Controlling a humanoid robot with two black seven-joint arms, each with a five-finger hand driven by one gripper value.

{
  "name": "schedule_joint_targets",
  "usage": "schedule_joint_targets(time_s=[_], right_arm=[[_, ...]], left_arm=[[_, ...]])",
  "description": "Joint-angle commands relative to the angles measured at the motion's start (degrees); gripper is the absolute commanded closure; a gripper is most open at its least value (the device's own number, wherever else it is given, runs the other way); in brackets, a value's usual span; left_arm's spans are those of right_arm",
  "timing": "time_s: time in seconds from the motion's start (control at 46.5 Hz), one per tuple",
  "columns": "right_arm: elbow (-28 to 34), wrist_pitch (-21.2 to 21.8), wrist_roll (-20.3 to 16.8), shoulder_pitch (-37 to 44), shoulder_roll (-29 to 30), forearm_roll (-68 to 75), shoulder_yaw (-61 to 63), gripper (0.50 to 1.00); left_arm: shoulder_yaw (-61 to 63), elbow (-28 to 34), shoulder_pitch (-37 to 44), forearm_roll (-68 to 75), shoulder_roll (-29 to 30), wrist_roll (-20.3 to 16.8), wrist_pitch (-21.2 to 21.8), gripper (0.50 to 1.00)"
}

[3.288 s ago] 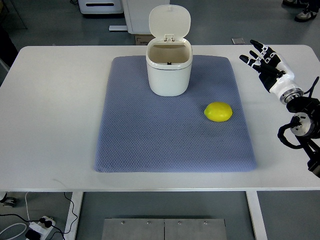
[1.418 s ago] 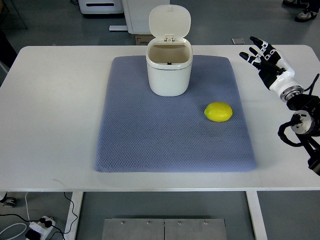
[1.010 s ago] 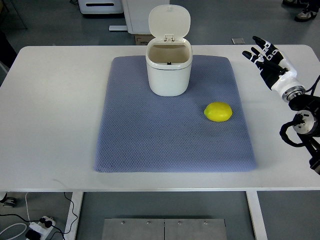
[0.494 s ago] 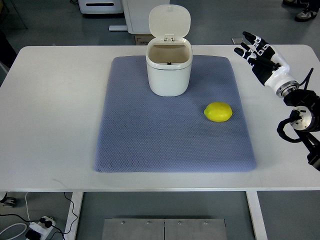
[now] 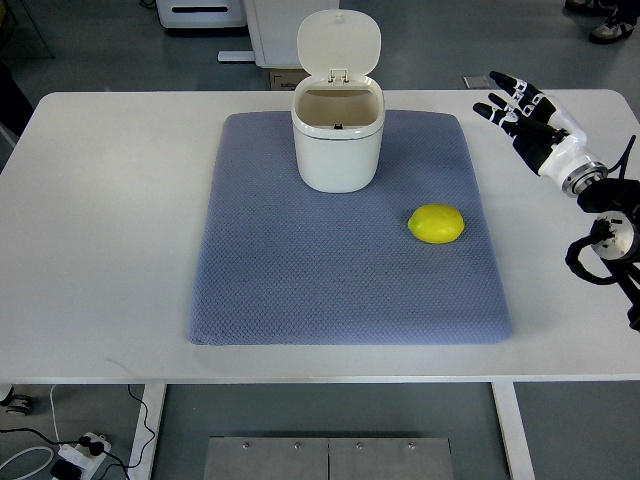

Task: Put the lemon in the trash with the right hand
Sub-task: 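Move the right hand toward the yellow lemon on the mat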

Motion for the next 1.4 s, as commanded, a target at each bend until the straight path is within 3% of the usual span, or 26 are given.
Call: schedule_joint_targets(time_s=[0.0,0.43,1.375], right_arm=[[0.4,0.0,0.2,0.0,-0.8,-0.6,-1.1,0.500],[6.0,-0.1,0.6,-0.9,-5.5,-5.9,-6.2,0.502],[12.4,-0.6,1.9,-11.6,-5.8,-12.1,-5.7,0.505]], left_arm=[[0.0,0.0,0.0,0.0,0.0,0.0,0.0,0.500],[0.0,0.0,0.0,0.0,0.0,0.0,0.0,0.500],[0.0,0.0,0.0,0.0,0.0,0.0,0.0,0.500]])
